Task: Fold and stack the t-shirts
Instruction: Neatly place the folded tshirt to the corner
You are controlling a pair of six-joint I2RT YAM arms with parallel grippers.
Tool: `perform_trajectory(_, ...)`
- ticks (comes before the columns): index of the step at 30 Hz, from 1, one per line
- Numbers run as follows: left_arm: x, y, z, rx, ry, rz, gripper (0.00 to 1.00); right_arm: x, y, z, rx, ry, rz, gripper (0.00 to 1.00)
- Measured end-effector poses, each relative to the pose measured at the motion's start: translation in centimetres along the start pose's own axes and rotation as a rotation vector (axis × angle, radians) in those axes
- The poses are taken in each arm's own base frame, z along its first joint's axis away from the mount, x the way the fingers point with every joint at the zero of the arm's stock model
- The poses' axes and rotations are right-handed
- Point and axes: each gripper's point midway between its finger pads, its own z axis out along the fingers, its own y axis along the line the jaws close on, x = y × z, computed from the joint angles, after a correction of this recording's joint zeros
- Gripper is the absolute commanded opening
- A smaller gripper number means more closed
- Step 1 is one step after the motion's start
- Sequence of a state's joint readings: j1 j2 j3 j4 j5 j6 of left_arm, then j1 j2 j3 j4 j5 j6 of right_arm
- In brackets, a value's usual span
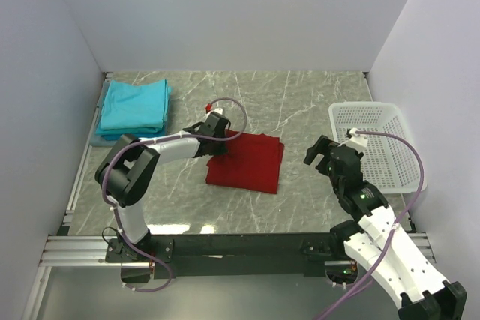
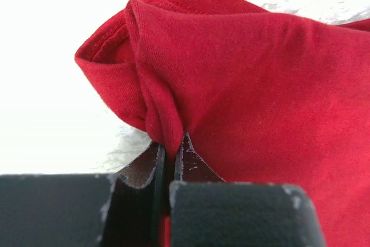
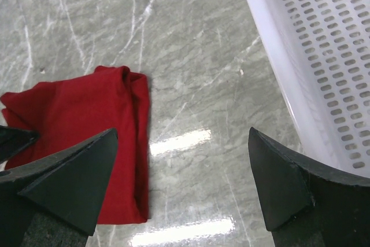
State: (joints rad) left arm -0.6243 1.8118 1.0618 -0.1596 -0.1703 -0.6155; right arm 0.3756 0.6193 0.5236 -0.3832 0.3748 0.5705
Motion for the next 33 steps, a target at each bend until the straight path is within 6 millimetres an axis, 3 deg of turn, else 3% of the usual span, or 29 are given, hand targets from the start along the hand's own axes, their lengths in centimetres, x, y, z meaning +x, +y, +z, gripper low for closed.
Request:
perform_trajectory(3,-0.3,0.6,-0.2,-0.048,-0.009,0.046,0.01,0.3,-0.3,0.2,0.009,0.005,-0.005,1.0)
perform_trajectory(11,-2.8,4.8,-1.3,-0.258,-0.062,0.284,0.01,0.5,-0.3,0.5,0.007,0.005,-0.008,1.0)
perform_trajectory(17,-6.9,6.9,-3.0,-0.374,-0.113,0.426,0.01,0.7,-0.2,0.7,0.003,0.015,-0.01,1.0)
perform_trajectory(24,-12.3,10.5,-5.4,-0.487,-0.159,0.483,0.01,0.9,-0.2,1.0,0.006,0.026,-0.015,1.0)
perform_trajectory(28,-14.4,12.3,-6.4,-0.525,-0.165,0.497,0.01,1.5,-0.3,1.4,0.019,0.052,-0.028,1.0)
perform_trajectory(33,-17.2,13.2,-7.6,-0.549,-0.194,0.515,0.01,2.2,-0.5,1.8,0.034,0.077,-0.042,1.0)
